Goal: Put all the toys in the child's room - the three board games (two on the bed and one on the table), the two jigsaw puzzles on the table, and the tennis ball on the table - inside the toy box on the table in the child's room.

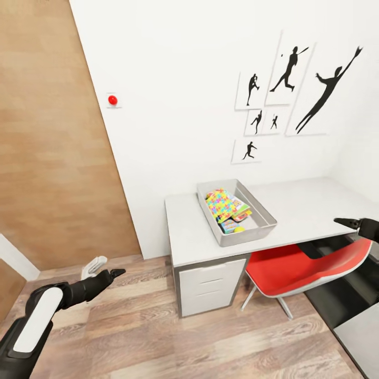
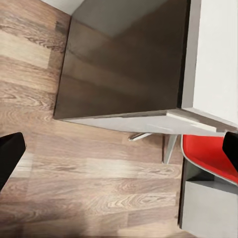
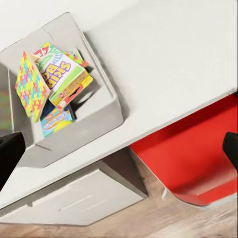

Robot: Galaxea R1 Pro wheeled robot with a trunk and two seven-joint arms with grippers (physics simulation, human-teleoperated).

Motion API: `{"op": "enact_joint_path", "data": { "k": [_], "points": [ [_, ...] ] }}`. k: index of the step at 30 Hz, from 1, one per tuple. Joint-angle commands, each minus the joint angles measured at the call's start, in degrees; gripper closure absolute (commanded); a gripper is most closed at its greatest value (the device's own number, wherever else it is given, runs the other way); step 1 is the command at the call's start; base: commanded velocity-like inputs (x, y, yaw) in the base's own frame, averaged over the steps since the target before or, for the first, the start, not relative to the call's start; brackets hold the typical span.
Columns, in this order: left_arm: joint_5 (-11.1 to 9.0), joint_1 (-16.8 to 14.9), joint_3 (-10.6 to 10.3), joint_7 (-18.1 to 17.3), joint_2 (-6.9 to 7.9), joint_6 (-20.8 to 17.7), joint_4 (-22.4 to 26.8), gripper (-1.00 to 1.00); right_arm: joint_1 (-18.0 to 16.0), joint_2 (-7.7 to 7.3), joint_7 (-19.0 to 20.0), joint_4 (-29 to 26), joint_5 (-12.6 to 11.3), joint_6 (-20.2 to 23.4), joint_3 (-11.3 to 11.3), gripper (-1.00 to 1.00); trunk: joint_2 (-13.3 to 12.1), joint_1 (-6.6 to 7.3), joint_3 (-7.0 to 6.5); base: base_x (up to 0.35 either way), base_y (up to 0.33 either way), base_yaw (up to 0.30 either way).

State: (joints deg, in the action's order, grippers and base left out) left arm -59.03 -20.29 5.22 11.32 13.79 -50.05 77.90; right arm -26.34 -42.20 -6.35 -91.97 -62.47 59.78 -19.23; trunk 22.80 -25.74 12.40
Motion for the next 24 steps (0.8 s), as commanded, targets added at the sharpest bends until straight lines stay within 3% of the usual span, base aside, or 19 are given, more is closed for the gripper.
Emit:
{"op": "enact_joint_path", "data": {
  "k": [1,5,9,12,19,24],
  "points": [
    [-0.6,0.5,0.0,0.5,0.01,0.2,-0.3,-1.00,0.6,-0.22,-0.6,0.1,-0.3,0.2,0.0,-1.00,0.1,-0.04,0.03,0.000,0.000,-0.146],
    [0.1,1.8,-0.1,0.4,0.01,1.4,-2.1,-1.00,3.6,-0.71,-0.6,0.3,1.3,0.2,-0.7,-1.00,0.1,-0.04,-0.30,0.000,0.000,-0.145],
    [1.6,2.9,-0.1,0.3,-0.02,3.0,-4.9,-1.00,7.1,-0.77,-0.5,0.4,3.7,0.2,-2.9,-1.00,0.1,-0.04,-0.63,0.000,0.000,-0.143],
    [2.7,3.8,-0.1,-0.2,-0.05,4.9,-7.9,-1.00,10.3,-0.55,-0.4,0.5,6.0,0.2,-5.8,-1.00,0.1,-0.04,-0.88,0.000,0.000,-0.141],
    [3.8,4.9,-0.2,-2.2,-0.10,7.3,-11.2,-1.00,14.6,-0.12,-0.2,0.6,8.0,0.2,-10.1,-1.00,0.1,-0.04,-1.46,0.000,0.000,-0.138],
    [4.0,5.3,-0.3,-2.9,-0.14,7.8,-12.2,-1.00,18.0,1.31,-0.2,1.2,8.4,0.2,-11.0,-1.00,0.1,-0.04,-1.87,0.000,0.000,-0.127]
  ]
}}
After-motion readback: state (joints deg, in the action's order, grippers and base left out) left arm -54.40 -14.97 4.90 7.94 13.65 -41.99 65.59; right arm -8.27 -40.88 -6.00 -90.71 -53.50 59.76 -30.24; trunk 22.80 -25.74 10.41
